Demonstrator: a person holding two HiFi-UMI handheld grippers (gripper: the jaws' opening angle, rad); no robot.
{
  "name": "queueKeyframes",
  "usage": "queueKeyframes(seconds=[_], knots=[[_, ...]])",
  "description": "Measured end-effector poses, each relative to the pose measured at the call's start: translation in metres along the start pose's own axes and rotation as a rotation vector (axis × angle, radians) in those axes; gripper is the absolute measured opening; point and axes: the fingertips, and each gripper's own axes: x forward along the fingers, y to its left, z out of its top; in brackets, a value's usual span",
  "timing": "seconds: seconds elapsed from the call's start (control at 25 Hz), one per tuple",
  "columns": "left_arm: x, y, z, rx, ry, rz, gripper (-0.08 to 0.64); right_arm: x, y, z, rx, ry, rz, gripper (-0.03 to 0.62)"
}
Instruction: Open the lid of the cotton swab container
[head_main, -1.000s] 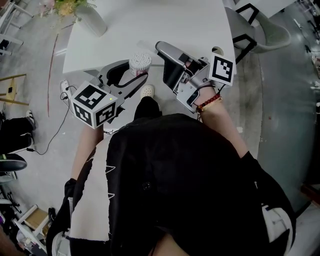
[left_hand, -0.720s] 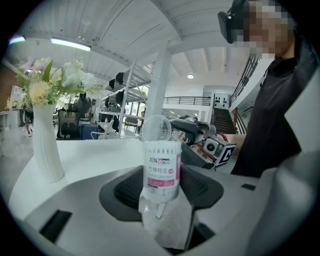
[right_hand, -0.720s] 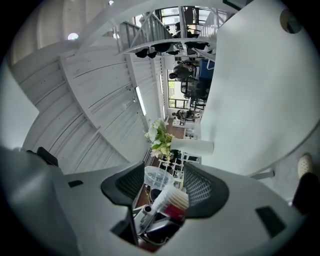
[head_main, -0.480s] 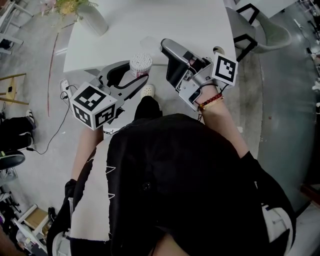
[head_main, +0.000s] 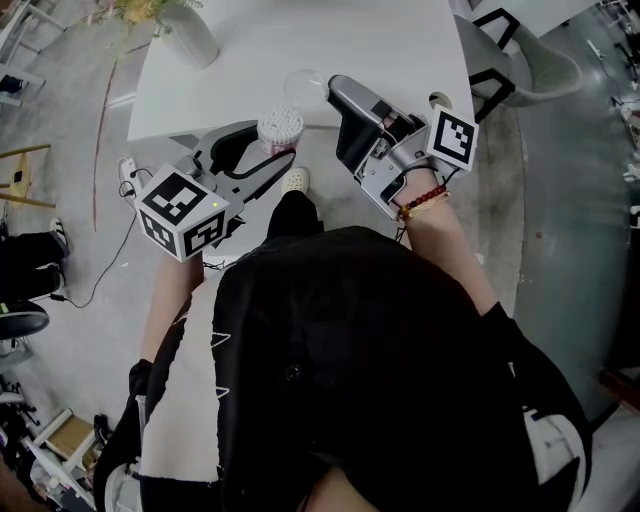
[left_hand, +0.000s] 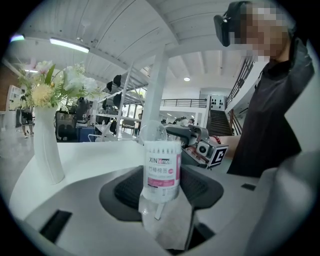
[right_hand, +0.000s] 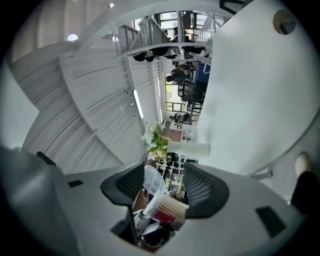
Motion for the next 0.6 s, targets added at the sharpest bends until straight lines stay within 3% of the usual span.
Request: queueKeyframes(seconds=[0.6], knots=[[-0.037,0.012,-0.005,-0.013,-0.04,0.023,0.241,0.027,-0.013,-0.022,0.018,0.035,-0.029,0.232]])
